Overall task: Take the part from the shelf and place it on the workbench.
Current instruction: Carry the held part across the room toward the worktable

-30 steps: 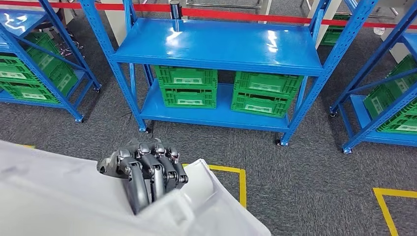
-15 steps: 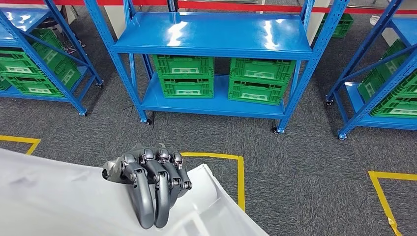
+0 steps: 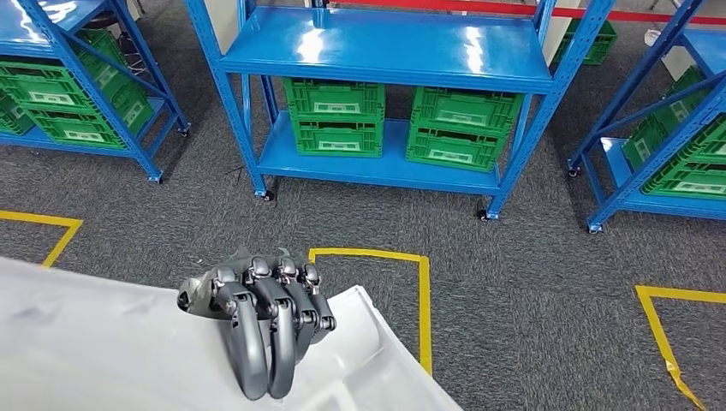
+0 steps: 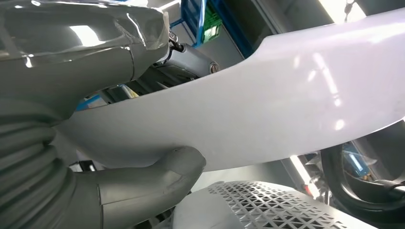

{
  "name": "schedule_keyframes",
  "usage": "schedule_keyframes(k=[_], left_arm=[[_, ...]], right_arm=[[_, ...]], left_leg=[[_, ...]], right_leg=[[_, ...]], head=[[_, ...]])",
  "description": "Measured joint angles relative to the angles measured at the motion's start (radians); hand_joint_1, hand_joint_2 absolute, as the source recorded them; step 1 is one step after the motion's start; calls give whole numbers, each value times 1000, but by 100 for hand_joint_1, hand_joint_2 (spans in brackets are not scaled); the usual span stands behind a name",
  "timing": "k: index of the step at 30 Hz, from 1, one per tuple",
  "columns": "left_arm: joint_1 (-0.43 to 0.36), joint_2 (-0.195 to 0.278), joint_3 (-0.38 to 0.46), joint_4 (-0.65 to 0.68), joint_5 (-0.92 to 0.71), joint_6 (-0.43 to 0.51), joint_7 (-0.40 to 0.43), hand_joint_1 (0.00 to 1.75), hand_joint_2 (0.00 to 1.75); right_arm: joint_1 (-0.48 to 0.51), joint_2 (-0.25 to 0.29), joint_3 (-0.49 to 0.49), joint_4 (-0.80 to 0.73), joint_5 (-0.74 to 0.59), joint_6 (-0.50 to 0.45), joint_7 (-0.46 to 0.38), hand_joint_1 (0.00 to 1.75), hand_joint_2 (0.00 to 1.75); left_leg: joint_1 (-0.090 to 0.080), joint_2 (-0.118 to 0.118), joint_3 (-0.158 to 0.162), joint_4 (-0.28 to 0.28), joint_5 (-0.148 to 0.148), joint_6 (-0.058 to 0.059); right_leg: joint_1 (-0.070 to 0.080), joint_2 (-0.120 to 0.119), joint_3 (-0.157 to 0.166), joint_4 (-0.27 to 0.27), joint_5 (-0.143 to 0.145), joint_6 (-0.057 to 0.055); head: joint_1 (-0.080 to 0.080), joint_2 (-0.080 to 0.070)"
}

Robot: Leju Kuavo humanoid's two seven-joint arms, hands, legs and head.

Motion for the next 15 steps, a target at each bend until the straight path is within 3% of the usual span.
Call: schedule_keyframes(k=[1,2,3,5,7,8,10,12,15], left_arm=[[0,0,-1,1,0,0,1,175,175],[0,0,-3,1,0,0,1,175,175],[0,0,-4,1,0,0,2,175,175],[0,-1,-8,1,3,-2,7,175,175],[-1,-4,-12,2,5,-2,15,175,175],[-1,-5,-14,2,5,1,19,175,175],[-1,-5,-20,3,2,9,27,175,175],[0,-3,-26,6,-1,19,32,175,175],[2,2,-33,14,-8,27,38,175,175]], right_arm=[[0,0,-2,0,0,0,0,0,0],[-1,0,-3,1,-1,0,2,0,0],[-1,-1,-5,1,-2,0,8,0,0],[-4,-1,-14,2,-5,-1,54,0,0],[-9,0,-33,2,-6,-1,135,0,0],[-9,2,-44,2,-3,-1,174,0,0],[-4,14,-69,-12,15,5,239,0,0],[5,37,-95,-57,44,17,292,0,0],[14,81,-137,-145,78,37,333,0,0]], left_leg=[[-2,0,-16,2,11,0],[-3,0,-33,5,22,0],[-2,0,-49,9,31,-2],[-3,0,-80,26,44,-9],[-6,1,-104,47,55,-18],[-6,1,-111,53,61,-23],[-4,0,-120,57,70,-33],[0,-3,-136,91,28,-47],[12,-5,-182,268,-110,-68]], right_leg=[[0,0,-7,53,-14,6],[0,0,0,77,-9,16],[0,0,26,62,12,27],[-1,0,126,-67,44,39],[2,1,211,-200,31,30],[5,2,226,-229,20,24],[5,1,219,-233,25,11],[0,-3,204,-233,41,-5],[1,-5,172,-232,69,-17]], head=[[0,0],[0,0],[1,0],[1,0],[1,0],[1,0],[2,0],[0,0],[-5,0]])
